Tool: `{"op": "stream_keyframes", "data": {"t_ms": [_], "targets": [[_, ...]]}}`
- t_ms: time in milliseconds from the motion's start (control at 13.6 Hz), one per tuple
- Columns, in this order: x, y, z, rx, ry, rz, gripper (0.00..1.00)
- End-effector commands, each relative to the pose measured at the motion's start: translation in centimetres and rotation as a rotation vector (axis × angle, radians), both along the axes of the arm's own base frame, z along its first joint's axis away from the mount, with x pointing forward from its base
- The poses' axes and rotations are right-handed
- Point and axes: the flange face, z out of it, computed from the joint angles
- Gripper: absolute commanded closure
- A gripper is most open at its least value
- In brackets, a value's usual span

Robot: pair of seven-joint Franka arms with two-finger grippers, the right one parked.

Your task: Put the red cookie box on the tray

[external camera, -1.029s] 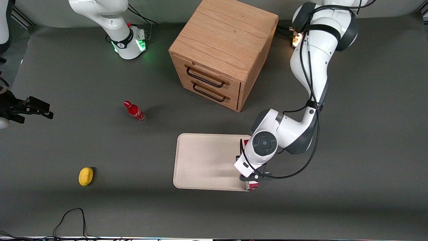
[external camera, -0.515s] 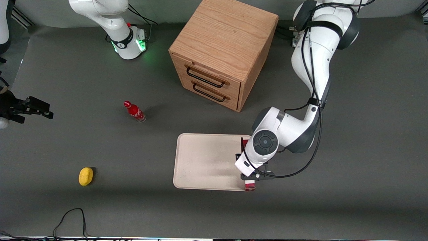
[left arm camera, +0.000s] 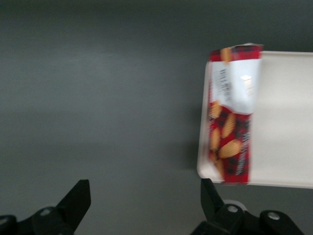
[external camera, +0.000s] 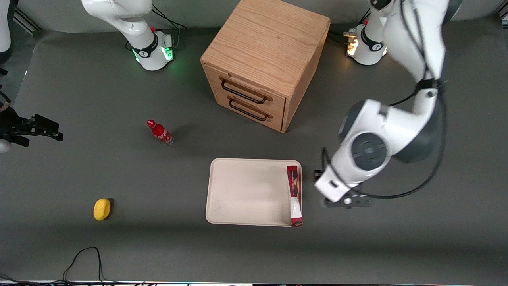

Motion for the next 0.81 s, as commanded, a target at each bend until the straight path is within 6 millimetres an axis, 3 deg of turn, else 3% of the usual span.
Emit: {"op": "stream_keyframes", "data": {"t_ms": [0, 74, 294, 515, 662, 735], "targets": [[-6.2, 7.7, 3.9, 0.019, 0.023, -0.051, 0.0], [-7.8, 10.4, 5.2, 0.024, 0.022, -0.06, 0.0], [-12.0, 17.2, 5.7, 0.036, 0.044, -0.08, 0.0], [-15.3, 22.1, 9.1, 0.039, 0.047, 0.005, 0.0], [-16.0, 24.7, 11.5, 0.029, 0.039, 0.056, 0.0], [-15.9, 25.1, 12.8, 0.03, 0.036, 0.065, 0.0]]}}
